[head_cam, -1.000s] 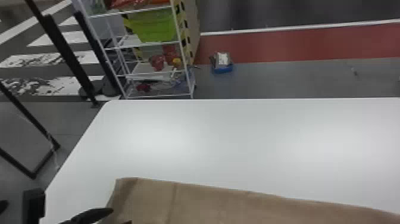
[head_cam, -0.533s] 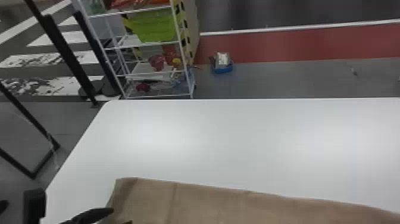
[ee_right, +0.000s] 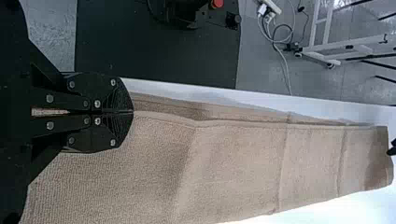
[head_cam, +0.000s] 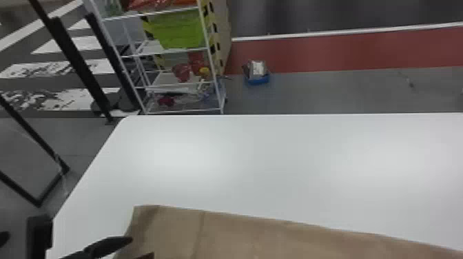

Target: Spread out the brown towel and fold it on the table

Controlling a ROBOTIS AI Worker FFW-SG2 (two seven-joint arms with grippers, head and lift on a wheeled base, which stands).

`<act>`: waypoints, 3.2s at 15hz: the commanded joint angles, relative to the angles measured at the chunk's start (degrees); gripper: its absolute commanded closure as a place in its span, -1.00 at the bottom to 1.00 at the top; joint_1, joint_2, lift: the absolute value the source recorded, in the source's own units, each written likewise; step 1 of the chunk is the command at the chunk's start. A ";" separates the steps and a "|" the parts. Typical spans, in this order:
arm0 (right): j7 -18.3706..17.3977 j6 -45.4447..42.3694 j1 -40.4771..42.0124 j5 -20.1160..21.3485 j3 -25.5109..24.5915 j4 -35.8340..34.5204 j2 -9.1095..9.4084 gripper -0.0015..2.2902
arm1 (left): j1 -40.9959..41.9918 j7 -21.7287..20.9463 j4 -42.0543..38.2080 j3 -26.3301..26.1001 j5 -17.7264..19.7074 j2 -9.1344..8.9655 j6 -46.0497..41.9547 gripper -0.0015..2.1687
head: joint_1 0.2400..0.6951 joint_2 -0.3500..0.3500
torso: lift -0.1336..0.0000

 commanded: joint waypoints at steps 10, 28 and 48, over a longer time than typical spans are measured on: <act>0.19 -0.07 2.82 0.88 0.72 0.32 -2.53 -0.02 | -0.45 0.09 0.01 -0.79 -1.12 -0.24 0.31 -0.92 | 1.00 0.56 | -0.85; 0.19 -0.25 1.76 1.94 2.39 1.12 -2.09 -0.03 | -1.24 7.74 -4.47 -3.60 6.44 -0.24 -1.10 -0.92 | 1.00 0.56 | -0.85; 0.19 0.10 3.52 2.20 1.78 -1.87 -3.06 -0.03 | -15.21 7.12 13.10 -8.61 -5.17 -0.24 2.77 -0.92 | 1.00 0.35 | -0.85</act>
